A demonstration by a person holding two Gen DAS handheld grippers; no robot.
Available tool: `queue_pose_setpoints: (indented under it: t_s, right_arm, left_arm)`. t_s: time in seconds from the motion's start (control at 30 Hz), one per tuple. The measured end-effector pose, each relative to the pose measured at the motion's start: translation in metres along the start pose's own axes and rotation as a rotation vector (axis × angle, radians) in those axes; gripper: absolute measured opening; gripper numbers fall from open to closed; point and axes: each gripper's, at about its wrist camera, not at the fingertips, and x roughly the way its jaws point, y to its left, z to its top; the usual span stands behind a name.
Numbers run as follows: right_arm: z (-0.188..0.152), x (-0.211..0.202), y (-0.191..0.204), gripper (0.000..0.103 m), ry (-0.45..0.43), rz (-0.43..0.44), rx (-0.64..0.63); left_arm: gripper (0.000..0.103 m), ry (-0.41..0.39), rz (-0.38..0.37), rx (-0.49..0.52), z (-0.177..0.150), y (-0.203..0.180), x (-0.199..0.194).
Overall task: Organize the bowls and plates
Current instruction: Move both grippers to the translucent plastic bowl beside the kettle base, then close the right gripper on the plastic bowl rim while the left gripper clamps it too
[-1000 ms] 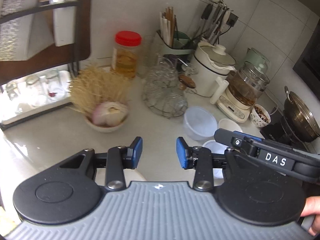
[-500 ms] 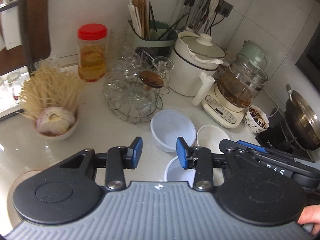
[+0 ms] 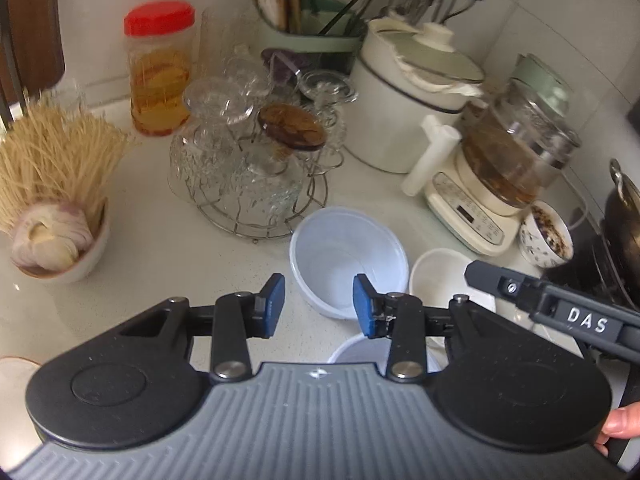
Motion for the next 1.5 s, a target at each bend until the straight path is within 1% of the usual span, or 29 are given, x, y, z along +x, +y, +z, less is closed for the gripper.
queue_pose_setpoints:
  t_s: [0.1,0.27,0.37,0.5,0.53,0.57,0.67,0.73,0.77,0.83,0.87,0.93,1.0,1.07,1.17,1.27,1.37,1.5]
  right_arm:
    - [0.009,0.019,-0.003,0.048,0.023,0.020,-0.024]
    - [0.016,0.053,-0.003,0.047,0.087,0.022,-0.071]
    - [0.020,0.069,-0.001,0.047,0.111,0.032,-0.107]
    - [0.020,0.092,0.002,0.044,0.143,-0.012,-0.157]
    - [0.020,0.097,0.003,0.041,0.151,-0.026,-0.166]
    - [0.020,0.102,0.004,0.039,0.154,-0.033,-0.175]
    - [0.020,0.115,0.001,0.038,0.176,-0.043,-0.173]
    - [0.020,0.119,-0.002,0.035,0.187,-0.049,-0.165]
    - [0.019,0.122,-0.003,0.032,0.190,-0.053,-0.166]
    - [0.019,0.126,-0.006,0.032,0.202,-0.055,-0.162]
    - [0.017,0.128,-0.008,0.032,0.211,-0.056,-0.154]
    - [0.018,0.130,-0.008,0.027,0.217,-0.050,-0.153]
    - [0.018,0.133,-0.008,0.025,0.223,-0.043,-0.155]
    - [0.018,0.135,-0.009,0.017,0.236,-0.033,-0.149]
    - [0.017,0.136,-0.009,0.009,0.249,-0.001,-0.133]
    - [0.016,0.133,-0.007,0.009,0.240,0.008,-0.134]
    - [0.016,0.133,-0.007,0.009,0.247,0.028,-0.105]
    - [0.018,0.125,-0.004,0.009,0.230,0.036,-0.109]
  left_arm:
    - [0.043,0.028,0.003,-0.042,0.005,0.004,0.019]
    - [0.043,0.076,0.018,-0.085,0.013,0.013,0.048]
    - [0.043,0.090,0.023,-0.107,0.015,0.019,0.061]
    - [0.043,0.109,0.039,-0.118,0.016,0.023,0.076]
    - [0.043,0.124,0.040,-0.129,0.017,0.025,0.081]
    - [0.043,0.139,0.031,-0.141,0.017,0.028,0.085]
    - [0.042,0.180,0.015,-0.192,0.017,0.037,0.095]
    - [0.042,0.198,-0.010,-0.224,0.016,0.042,0.101]
    - [0.041,0.206,-0.007,-0.218,0.015,0.043,0.104]
    - [0.039,0.216,0.000,-0.217,0.017,0.045,0.108]
    - [0.038,0.216,-0.010,-0.222,0.019,0.047,0.109]
    - [0.034,0.220,-0.013,-0.206,0.022,0.047,0.111]
    - [0.029,0.222,-0.010,-0.183,0.025,0.046,0.113]
    - [0.023,0.226,-0.018,-0.177,0.027,0.043,0.114]
    - [0.013,0.220,-0.018,-0.161,0.029,0.038,0.116]
    - [0.013,0.214,-0.011,-0.157,0.028,0.035,0.112]
    - [0.013,0.209,-0.008,-0.158,0.026,0.034,0.109]
    - [0.013,0.190,-0.010,-0.167,0.026,0.033,0.098]
